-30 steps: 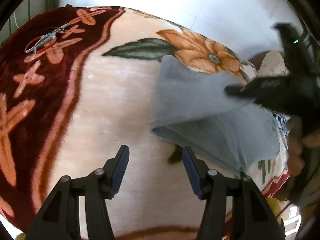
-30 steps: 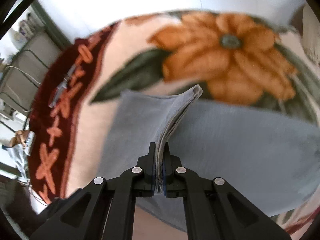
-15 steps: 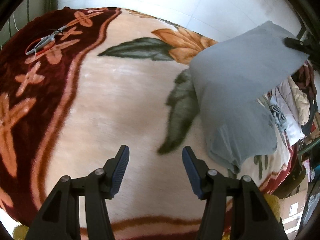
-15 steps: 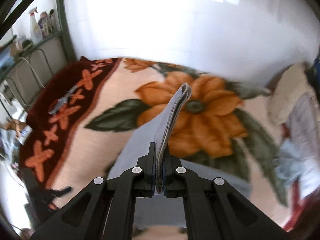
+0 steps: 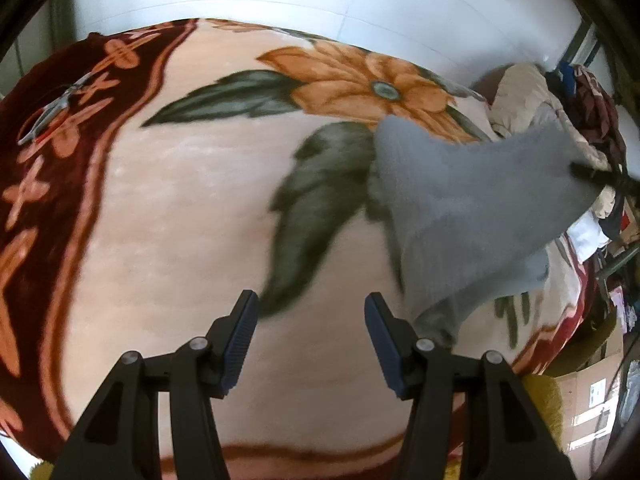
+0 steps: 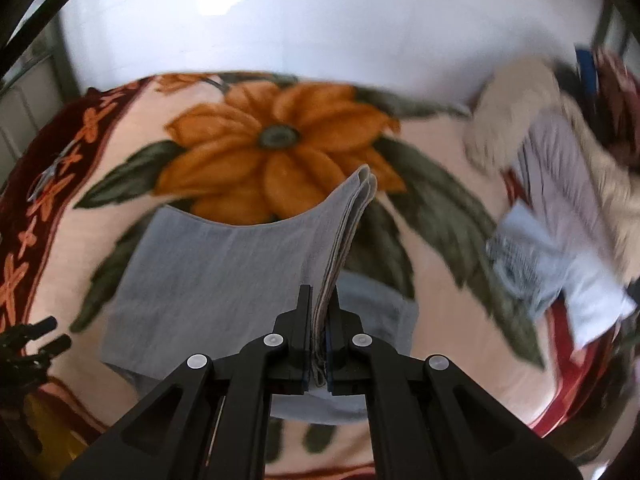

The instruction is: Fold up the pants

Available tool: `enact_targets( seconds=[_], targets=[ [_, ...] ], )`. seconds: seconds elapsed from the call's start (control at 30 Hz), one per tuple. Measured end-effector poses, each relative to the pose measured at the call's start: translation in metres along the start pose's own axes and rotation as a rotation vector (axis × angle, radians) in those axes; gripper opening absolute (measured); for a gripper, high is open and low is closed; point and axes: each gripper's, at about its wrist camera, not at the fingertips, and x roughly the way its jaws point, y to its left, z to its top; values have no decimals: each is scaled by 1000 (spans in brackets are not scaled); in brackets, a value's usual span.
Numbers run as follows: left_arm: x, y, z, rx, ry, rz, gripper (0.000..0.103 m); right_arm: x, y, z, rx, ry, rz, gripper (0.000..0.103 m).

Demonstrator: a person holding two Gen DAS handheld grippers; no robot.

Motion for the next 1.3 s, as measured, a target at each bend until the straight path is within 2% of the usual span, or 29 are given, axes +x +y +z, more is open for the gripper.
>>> enact_targets(
  seconds=[0.33,0.43,0.57,0.67,0.73,0.8,0.9,1.0,1.13,1.27,1.3],
  targets=[
    [25,-45,34,54,21,-69,58,76,-48,-50,142,123,44,5],
    [37,-56,44,39,41,-87,58,91,-61,-64,211,115,86,9],
    [55,-66,54,-5,60,-85,58,84,-75,-71,301,82,165,12],
    [66,-70,58,-15,78,-89,58,65,-84,-76,347,44,165,24],
    [75,-76,58,0,93,-85,58,55,-89,-82,362,22,148,50],
    [82,-78,56,18,102,-66,59,51,-94,-89,376,19,139,56],
    [89,-78,49,16,107,-27,63,64,-96,-95,384,64,153,56],
    [94,-73,44,-15,121,-46,65,86,-96,-102,399,111,175,56],
    [96,-75,41,-1,120,-70,67,98,-100,-111,440,95,218,61],
    [99,-81,39,0,110,-77,72,99,-106,-117,494,87,268,61],
    [100,-83,39,1,108,-77,72,98,-105,-116,491,90,266,58]
  ],
)
